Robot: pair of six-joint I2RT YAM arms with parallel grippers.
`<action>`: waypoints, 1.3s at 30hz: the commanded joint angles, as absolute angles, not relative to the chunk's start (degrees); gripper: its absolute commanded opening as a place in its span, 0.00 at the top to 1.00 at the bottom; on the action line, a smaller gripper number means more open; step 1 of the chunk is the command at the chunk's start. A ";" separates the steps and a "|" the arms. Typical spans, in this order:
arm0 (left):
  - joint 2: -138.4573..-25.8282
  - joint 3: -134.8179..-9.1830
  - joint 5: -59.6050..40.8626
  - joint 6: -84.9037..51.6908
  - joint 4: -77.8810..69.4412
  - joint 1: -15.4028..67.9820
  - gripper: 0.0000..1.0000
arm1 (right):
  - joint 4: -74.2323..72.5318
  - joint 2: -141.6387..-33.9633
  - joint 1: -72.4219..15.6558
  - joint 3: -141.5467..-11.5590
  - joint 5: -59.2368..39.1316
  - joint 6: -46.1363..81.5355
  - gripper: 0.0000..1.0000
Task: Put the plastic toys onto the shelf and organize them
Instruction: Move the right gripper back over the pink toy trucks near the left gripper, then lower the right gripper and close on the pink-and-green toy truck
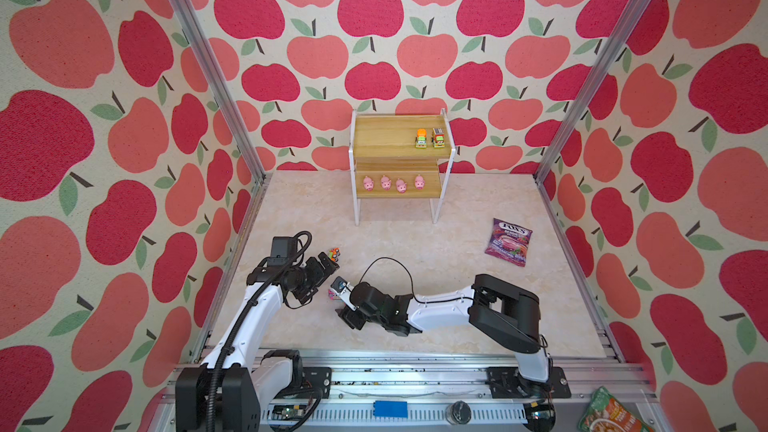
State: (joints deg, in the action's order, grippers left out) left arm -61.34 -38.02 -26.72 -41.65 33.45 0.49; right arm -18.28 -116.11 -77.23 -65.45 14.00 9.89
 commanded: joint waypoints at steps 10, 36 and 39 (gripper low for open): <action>-59.64 -35.68 -31.67 -43.71 28.36 -2.46 0.02 | -17.71 -116.81 -75.38 -63.38 14.36 18.62 0.67; -61.08 -35.78 -31.48 -43.41 23.85 -1.86 0.04 | -43.41 -107.29 -61.08 -39.77 3.02 45.76 0.71; -61.17 -35.60 -30.19 -43.01 24.03 -1.29 0.04 | -43.05 -105.65 -60.93 -38.12 4.58 43.27 0.67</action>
